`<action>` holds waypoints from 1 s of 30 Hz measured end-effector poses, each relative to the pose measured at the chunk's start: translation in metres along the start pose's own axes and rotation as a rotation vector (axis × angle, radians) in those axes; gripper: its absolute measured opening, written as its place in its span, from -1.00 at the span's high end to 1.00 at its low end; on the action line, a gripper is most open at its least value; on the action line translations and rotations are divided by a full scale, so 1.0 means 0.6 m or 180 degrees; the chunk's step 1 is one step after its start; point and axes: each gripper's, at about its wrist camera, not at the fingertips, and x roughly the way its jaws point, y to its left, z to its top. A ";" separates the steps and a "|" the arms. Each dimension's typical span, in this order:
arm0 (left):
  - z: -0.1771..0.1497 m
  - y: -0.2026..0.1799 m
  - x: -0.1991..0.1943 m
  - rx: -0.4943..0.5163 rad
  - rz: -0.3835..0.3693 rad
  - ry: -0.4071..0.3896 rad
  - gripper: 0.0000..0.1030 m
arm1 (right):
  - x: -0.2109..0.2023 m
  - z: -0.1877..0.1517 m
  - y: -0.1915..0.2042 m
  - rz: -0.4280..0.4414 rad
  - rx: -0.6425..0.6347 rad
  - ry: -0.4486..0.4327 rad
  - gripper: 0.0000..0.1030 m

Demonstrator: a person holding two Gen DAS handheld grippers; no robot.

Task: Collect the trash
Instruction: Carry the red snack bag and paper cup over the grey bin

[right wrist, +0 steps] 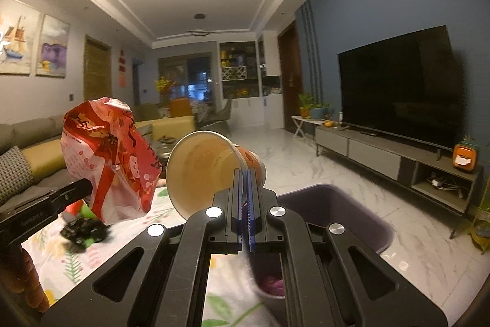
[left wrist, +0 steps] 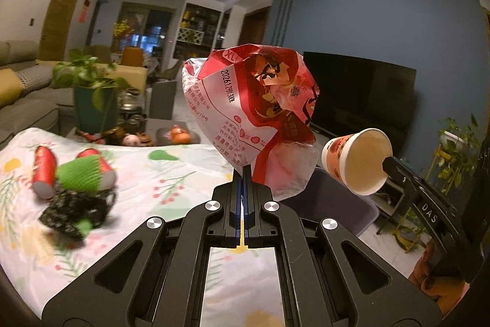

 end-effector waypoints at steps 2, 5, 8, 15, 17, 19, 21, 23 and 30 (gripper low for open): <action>0.001 -0.015 0.017 0.0039 -0.0058 0.0029 1.00 | 0.003 0.002 -0.014 -0.0086 0.0007 -0.0007 0.93; 0.001 -0.034 0.039 0.0081 -0.0132 0.0062 1.00 | 0.010 0.005 -0.036 -0.0211 0.0015 0.0000 0.93; 0.000 -0.057 0.058 0.0135 -0.0191 0.0089 1.00 | 0.016 0.002 -0.053 -0.0303 0.0034 0.0020 0.93; -0.003 -0.100 0.099 0.0215 -0.0277 0.0163 1.00 | 0.025 -0.005 -0.071 -0.0449 0.0036 0.0035 0.93; -0.003 -0.106 0.108 0.0238 -0.0285 0.0179 1.00 | 0.027 -0.007 -0.076 -0.0466 0.0048 0.0040 0.93; -0.007 -0.112 0.118 0.0260 -0.0292 0.0194 1.00 | 0.030 -0.009 -0.079 -0.0482 0.0054 0.0039 0.93; -0.011 -0.118 0.124 0.0268 -0.0297 0.0208 1.00 | 0.030 -0.010 -0.074 -0.0498 0.0054 0.0039 0.93; -0.013 -0.116 0.132 0.0275 -0.0303 0.0225 1.00 | 0.033 -0.012 -0.073 -0.0509 0.0069 0.0052 0.93; -0.022 -0.123 0.155 0.0273 -0.0295 0.0286 1.00 | 0.038 -0.013 -0.062 -0.0541 0.0106 0.0092 0.93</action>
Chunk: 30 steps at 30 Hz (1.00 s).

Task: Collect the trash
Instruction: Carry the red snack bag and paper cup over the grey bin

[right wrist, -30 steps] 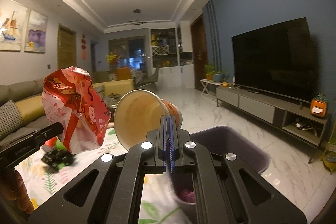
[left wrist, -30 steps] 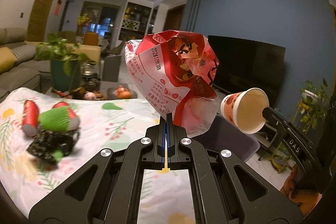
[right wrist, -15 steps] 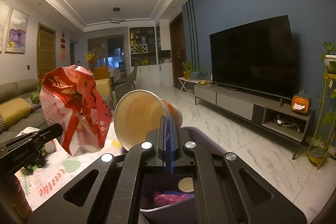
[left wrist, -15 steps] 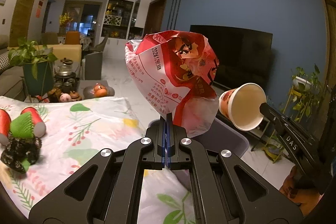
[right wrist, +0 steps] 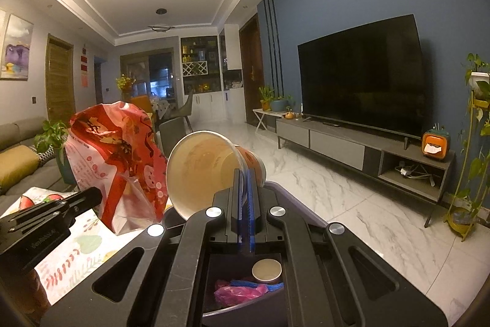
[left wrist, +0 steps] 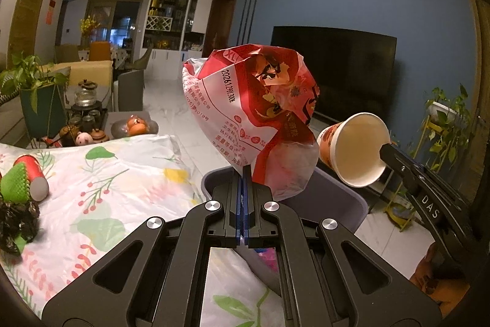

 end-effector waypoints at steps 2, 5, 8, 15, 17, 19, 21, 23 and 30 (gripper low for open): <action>-0.002 -0.002 0.006 0.0005 0.0000 0.0022 1.00 | 0.001 0.001 0.002 -0.0016 0.0005 0.0005 0.93; -0.005 -0.008 0.016 0.0010 0.0004 0.0061 1.00 | -0.003 0.002 0.014 -0.0038 0.0010 0.0016 0.93; -0.008 -0.012 0.025 0.0002 -0.0006 0.0098 1.00 | -0.002 0.003 0.013 -0.0053 0.0018 0.0026 0.93; -0.018 -0.028 0.039 0.0039 -0.0065 0.0158 1.00 | 0.000 0.006 0.018 -0.0100 0.0044 0.0058 0.93; -0.020 -0.031 0.043 0.0044 -0.0075 0.0171 1.00 | -0.001 0.005 0.021 -0.0112 0.0051 0.0061 0.93; -0.023 -0.033 0.047 0.0049 -0.0087 0.0197 1.00 | 0.000 0.004 0.020 -0.0125 0.0064 0.0073 0.93; -0.024 -0.032 0.050 0.0043 -0.0090 0.0210 1.00 | 0.001 0.006 0.017 -0.0135 0.0079 0.0082 0.93; -0.026 -0.033 0.053 0.0031 -0.0091 0.0225 1.00 | 0.003 0.005 0.017 -0.0150 0.0086 0.0091 0.93; -0.033 -0.049 0.067 0.0082 -0.0128 0.0300 1.00 | 0.016 0.005 0.019 -0.0154 0.0096 0.0139 0.93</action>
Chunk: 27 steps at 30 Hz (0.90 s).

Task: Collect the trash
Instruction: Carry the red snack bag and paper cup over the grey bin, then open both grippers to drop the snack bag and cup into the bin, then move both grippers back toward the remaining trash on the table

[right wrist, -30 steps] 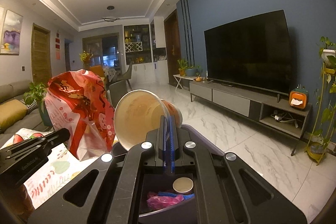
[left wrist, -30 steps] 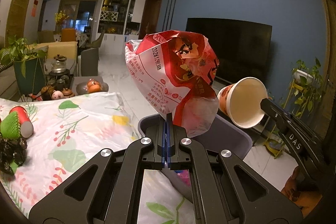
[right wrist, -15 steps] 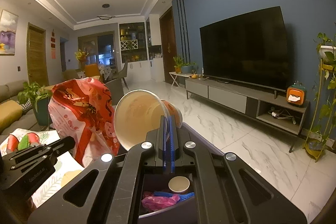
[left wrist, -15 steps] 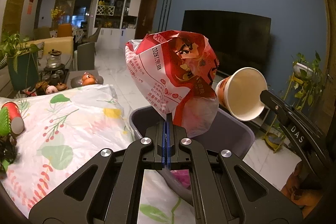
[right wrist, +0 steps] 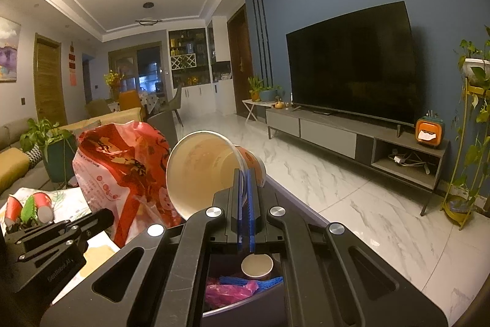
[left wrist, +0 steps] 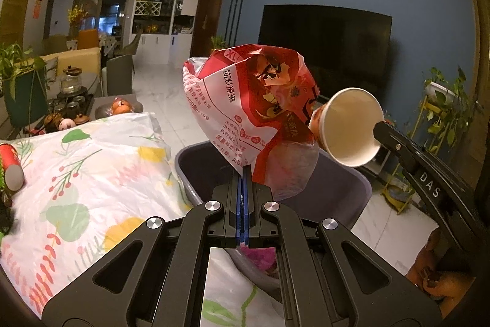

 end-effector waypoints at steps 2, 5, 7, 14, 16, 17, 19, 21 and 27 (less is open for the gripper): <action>-0.001 -0.002 0.004 0.0001 -0.0019 0.0022 1.00 | 0.001 -0.001 -0.001 0.0017 0.0000 0.0000 0.93; -0.004 -0.001 0.010 -0.0022 -0.0050 0.0058 0.99 | 0.003 -0.003 -0.002 0.0016 0.0004 0.0005 0.93; -0.006 0.002 0.013 -0.0052 -0.0078 0.0072 0.97 | 0.006 -0.004 -0.005 0.0003 0.0013 0.0013 0.92; -0.017 0.015 0.022 -0.0155 -0.0105 0.0159 0.34 | 0.005 -0.013 -0.011 -0.0023 0.0062 0.0021 0.62; -0.020 0.020 0.016 -0.0158 -0.0060 0.0135 0.25 | -0.001 -0.015 -0.010 -0.0025 0.0064 0.0001 0.34; -0.021 0.023 0.012 -0.0187 -0.0047 0.0121 0.14 | -0.003 -0.016 -0.011 -0.0018 0.0071 -0.0005 0.29; -0.024 0.030 -0.001 -0.0244 -0.0015 0.0078 -0.04 | -0.008 -0.019 -0.011 0.0002 0.0073 -0.0017 0.13; -0.025 0.039 -0.016 -0.0271 0.0065 0.0023 -0.17 | -0.015 -0.023 -0.007 0.0014 0.0068 -0.0038 -0.07; -0.038 0.080 -0.078 -0.0375 0.0355 -0.0136 -0.45 | -0.031 -0.036 0.015 0.0121 -0.0006 0.0001 -0.30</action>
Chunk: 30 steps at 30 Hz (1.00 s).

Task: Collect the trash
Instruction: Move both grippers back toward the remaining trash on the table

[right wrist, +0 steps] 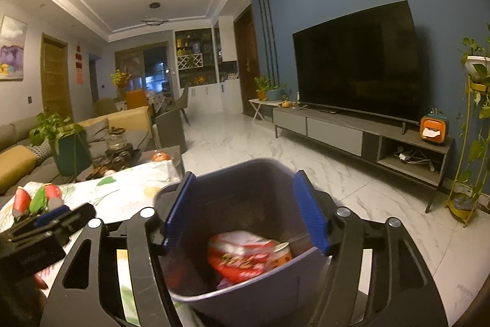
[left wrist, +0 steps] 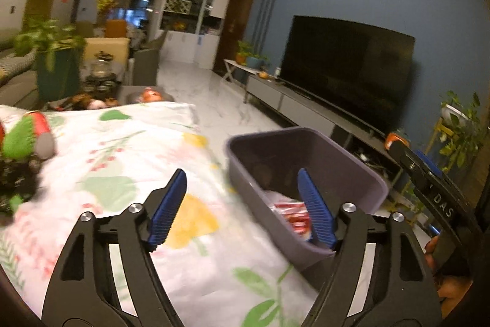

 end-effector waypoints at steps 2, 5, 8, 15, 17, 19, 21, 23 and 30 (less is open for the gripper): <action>-0.004 0.019 -0.020 -0.0025 0.0103 -0.0048 -0.48 | -0.006 -0.001 0.013 0.0056 -0.0020 0.0012 -0.32; -0.009 0.050 -0.052 0.0001 0.0331 -0.0111 -0.49 | -0.016 -0.005 0.040 0.0207 -0.0049 0.0036 -0.35; -0.014 0.091 -0.089 -0.0050 0.0541 -0.0166 -0.49 | -0.023 -0.009 0.074 0.0350 -0.0128 0.0056 -0.43; -0.029 0.196 -0.167 -0.0136 0.1083 -0.0249 -0.50 | -0.037 -0.022 0.170 0.0750 -0.0316 0.0098 -0.48; -0.031 0.229 -0.188 -0.0241 0.1184 -0.0259 -0.50 | -0.037 -0.026 0.200 0.0838 -0.0352 0.0104 -0.48; -0.036 0.264 -0.206 -0.0330 0.1283 -0.0262 -0.50 | -0.037 -0.029 0.230 0.0934 -0.0389 0.0118 -0.48; -0.039 0.298 -0.218 -0.0362 0.1406 -0.0249 -0.50 | -0.037 -0.032 0.259 0.1018 -0.0427 0.0129 -0.48; -0.044 0.320 -0.225 -0.0386 0.1482 -0.0231 -0.50 | -0.034 -0.034 0.284 0.1071 -0.0470 0.0132 -0.48; -0.048 0.399 -0.212 -0.0439 0.1567 -0.0105 -0.50 | -0.014 -0.046 0.362 0.1214 -0.0537 0.0223 -0.48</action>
